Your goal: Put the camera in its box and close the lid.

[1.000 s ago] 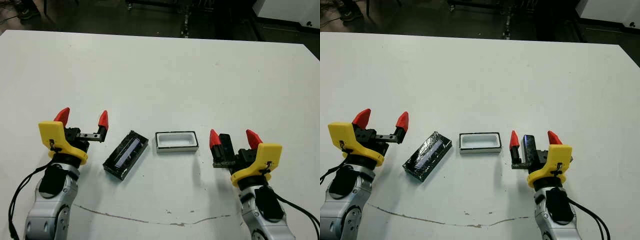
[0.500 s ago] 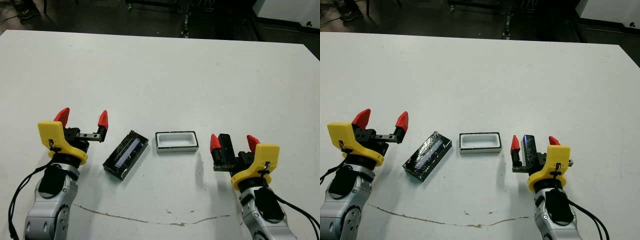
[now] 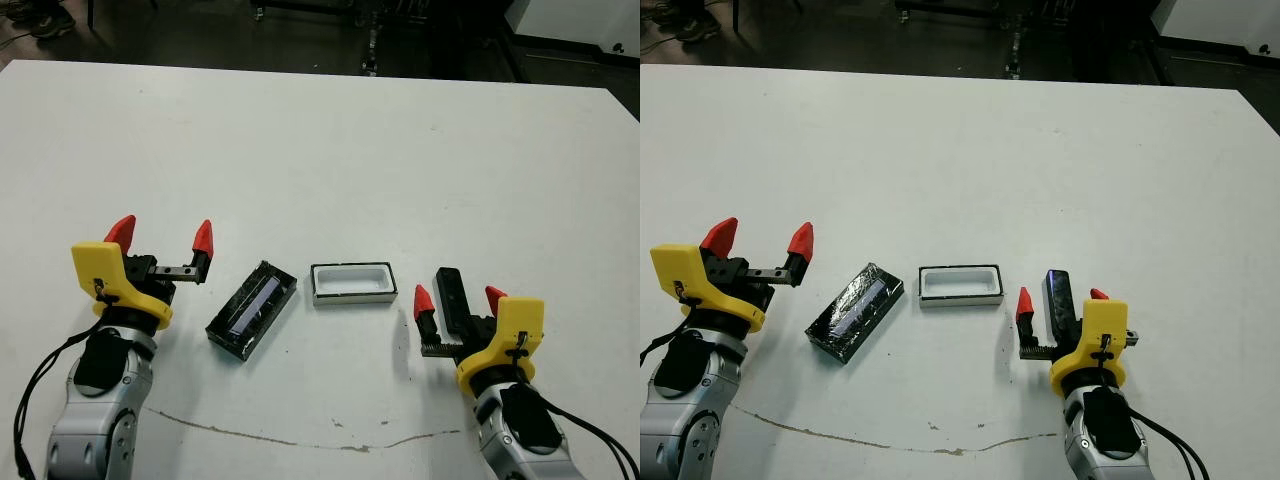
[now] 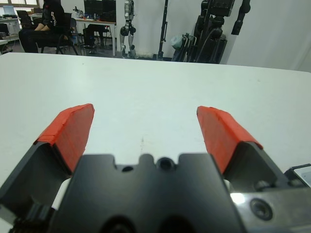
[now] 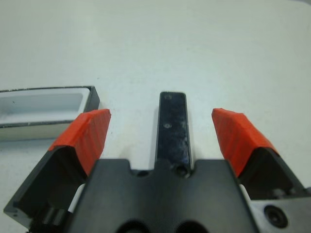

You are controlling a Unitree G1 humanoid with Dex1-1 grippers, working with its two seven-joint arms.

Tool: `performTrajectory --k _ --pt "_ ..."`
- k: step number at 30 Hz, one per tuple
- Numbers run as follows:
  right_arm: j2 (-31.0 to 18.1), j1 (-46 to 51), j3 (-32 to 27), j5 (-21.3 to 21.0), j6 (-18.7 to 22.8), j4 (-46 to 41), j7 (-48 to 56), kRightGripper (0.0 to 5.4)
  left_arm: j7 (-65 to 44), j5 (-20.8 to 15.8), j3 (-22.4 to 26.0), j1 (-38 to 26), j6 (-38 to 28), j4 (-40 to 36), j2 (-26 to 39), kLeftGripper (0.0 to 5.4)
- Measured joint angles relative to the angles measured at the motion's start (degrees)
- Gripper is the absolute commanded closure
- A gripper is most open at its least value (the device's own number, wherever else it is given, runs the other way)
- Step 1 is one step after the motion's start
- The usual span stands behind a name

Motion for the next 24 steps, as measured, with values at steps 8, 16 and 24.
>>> performTrajectory --k 8,16,24 --pt "1.4 0.8 0.5 0.0 3.5 -0.8 -1.5 1.14 0.0 0.0 0.0 0.0 0.0 0.0 0.0 0.00" --pt "2.8 2.1 0.5 0.1 5.6 -1.9 -2.4 2.49 0.0 0.0 0.0 0.0 0.0 0.0 0.0 0.00" --pt "5.9 3.2 -0.3 1.3 6.5 -2.1 -3.2 3.76 0.0 -0.1 0.0 0.0 0.2 0.0 0.1 0.00"
